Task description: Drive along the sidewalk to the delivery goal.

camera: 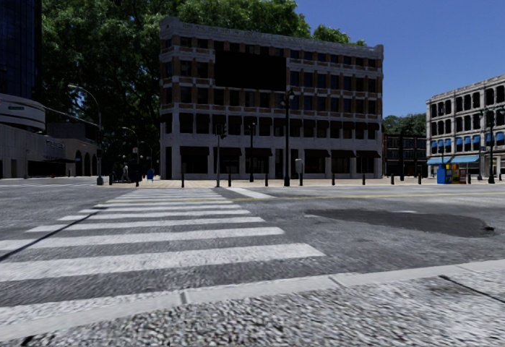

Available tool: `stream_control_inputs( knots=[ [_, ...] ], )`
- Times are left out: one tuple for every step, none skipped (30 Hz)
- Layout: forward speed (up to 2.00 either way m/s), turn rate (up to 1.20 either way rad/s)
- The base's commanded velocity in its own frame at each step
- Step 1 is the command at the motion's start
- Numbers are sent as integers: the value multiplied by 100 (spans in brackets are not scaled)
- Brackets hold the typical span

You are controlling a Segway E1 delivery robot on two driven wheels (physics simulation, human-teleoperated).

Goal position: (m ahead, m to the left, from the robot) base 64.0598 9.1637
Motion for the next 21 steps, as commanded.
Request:
stream_control_inputs(
  knots=[
    [200, 120],
    [200, 120],
    [200, 120],
    [200, 120],
    [200, 119],
    [200, 64],
    [200, 0],
    [200, 0],
    [200, 0],
    [200, 0],
    [200, 0],
    [200, 0],
    [200, 0],
    [200, 0],
    [200, 0],
    [200, 0],
    [200, 0],
    [200, 0],
    [200, 0],
    [200, 0],
    [200, 0]
  ],
)
